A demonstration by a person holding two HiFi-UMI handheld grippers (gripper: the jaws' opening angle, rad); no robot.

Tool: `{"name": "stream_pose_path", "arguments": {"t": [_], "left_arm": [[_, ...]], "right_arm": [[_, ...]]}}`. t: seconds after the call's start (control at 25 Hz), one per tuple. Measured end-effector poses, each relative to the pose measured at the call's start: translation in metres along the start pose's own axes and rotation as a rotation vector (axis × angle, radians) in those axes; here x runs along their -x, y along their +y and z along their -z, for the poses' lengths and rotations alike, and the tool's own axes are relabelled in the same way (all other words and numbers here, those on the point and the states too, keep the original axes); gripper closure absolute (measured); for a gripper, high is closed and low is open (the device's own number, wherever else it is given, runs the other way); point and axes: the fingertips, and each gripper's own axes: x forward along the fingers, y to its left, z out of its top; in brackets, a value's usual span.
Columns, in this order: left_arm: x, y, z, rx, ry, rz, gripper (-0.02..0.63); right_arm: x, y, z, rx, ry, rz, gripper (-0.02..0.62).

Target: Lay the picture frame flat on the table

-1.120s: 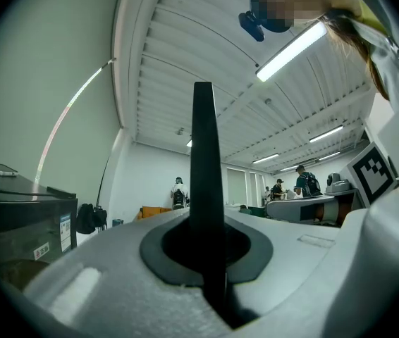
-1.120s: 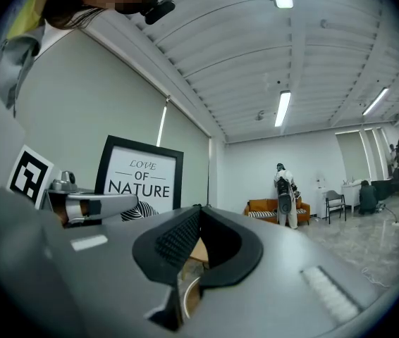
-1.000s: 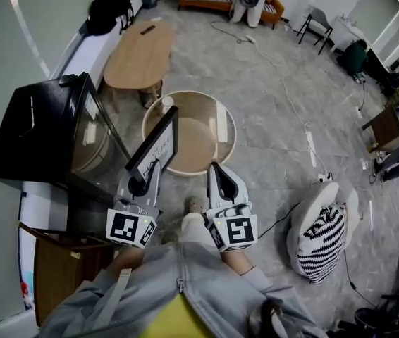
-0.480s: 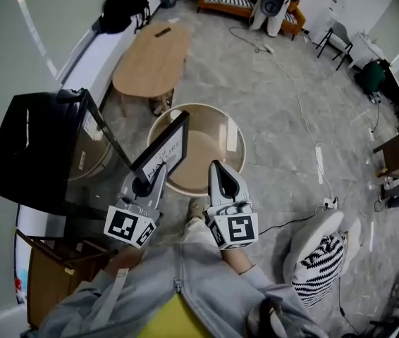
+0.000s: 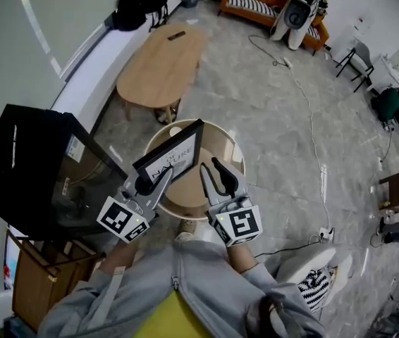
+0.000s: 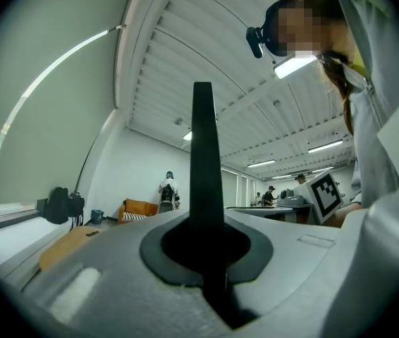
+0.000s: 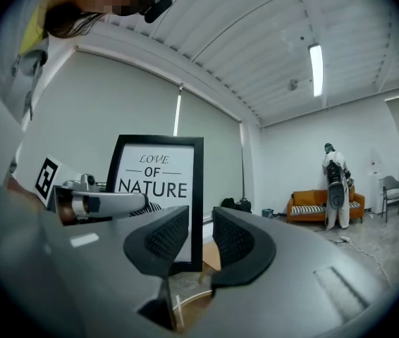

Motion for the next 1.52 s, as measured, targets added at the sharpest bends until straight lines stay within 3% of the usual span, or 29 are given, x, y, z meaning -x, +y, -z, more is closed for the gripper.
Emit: {"name": "stream_pose_path", "arguments": {"t": [0.24, 0.4, 0.72, 0.88, 1.16, 1.24, 1.36, 1.52], "left_arm": [[-0.050, -0.003, 0.017, -0.057, 0.031, 0.118, 0.600], [-0.065, -0.005, 0.019, -0.043, 0.036, 0.185, 0.600], [-0.070, -0.006, 0.008, -0.039, 0.013, 0.346, 0.600], [-0.070, -0.001, 0.003, -0.041, -0.003, 0.397, 0.598], [-0.083, 0.020, -0.002, -0.120, 0.051, 0.332, 0.578], [-0.087, 0.032, 0.002, -0.140, 0.073, 0.284, 0.538], [-0.092, 0.050, 0.002, -0.104, 0.067, 0.212, 0.456], [-0.080, 0.071, 0.015, -0.040, 0.086, 0.083, 0.453]], "right_arm": [[-0.019, -0.047, 0.015, 0.007, 0.043, -0.149, 0.486], [-0.022, -0.063, 0.025, 0.005, 0.061, -0.219, 0.477], [-0.025, -0.063, 0.022, -0.025, 0.031, -0.342, 0.485], [-0.026, -0.058, 0.017, -0.003, -0.022, -0.321, 0.512], [-0.037, -0.065, -0.007, -0.007, -0.125, -0.144, 0.515], [-0.040, -0.073, -0.007, -0.023, -0.134, -0.097, 0.515], [-0.045, -0.085, -0.006, -0.037, -0.142, -0.040, 0.516], [-0.047, -0.089, 0.004, -0.029, -0.125, 0.012, 0.517]]}}
